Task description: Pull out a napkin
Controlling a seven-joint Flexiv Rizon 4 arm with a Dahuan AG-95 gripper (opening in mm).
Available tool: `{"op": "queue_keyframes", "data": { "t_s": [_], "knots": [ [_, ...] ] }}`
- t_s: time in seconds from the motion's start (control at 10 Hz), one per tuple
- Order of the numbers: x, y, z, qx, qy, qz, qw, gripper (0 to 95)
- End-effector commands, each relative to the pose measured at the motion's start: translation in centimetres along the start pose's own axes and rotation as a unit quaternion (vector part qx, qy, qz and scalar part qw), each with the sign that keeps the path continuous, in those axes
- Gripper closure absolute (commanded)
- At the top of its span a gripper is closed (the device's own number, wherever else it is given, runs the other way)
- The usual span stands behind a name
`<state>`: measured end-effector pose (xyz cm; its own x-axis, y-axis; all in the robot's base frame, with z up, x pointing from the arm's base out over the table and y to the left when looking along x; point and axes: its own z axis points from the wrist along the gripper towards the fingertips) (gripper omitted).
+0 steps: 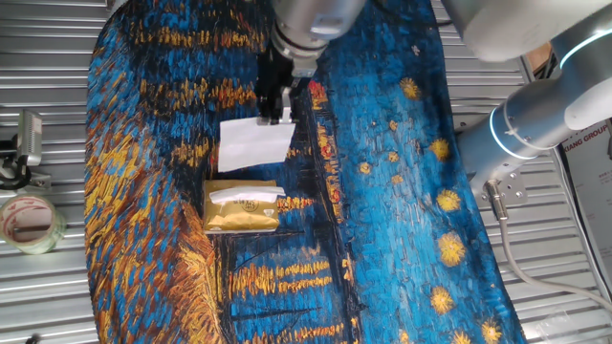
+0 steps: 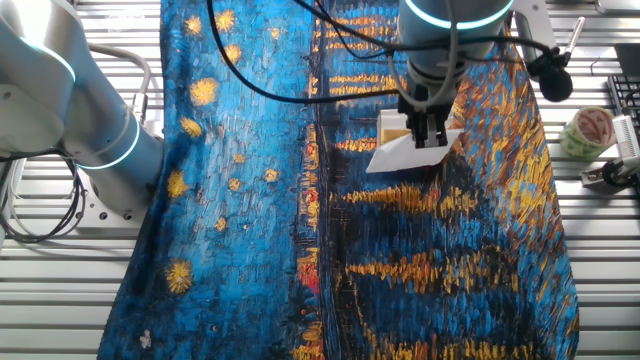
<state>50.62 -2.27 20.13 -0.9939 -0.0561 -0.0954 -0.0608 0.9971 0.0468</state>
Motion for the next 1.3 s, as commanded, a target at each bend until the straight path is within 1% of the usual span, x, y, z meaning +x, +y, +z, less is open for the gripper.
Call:
{"op": "queue_keyframes", "data": {
  "t_s": [0.1, 0.4, 1.0, 1.3],
  "knots": [
    [0.0, -0.3, 0.1, -0.004, 0.000, -0.003, 1.0000, 95.0],
    [0.4, -1.4, 0.0, -0.012, -0.002, -0.009, 0.9999, 95.0],
    [0.5, -2.0, 0.2, -0.008, -0.004, -0.010, 0.9999, 95.0],
    [0.5, -2.2, 0.1, -0.009, -0.001, -0.016, 0.9998, 95.0]
  ]
}}
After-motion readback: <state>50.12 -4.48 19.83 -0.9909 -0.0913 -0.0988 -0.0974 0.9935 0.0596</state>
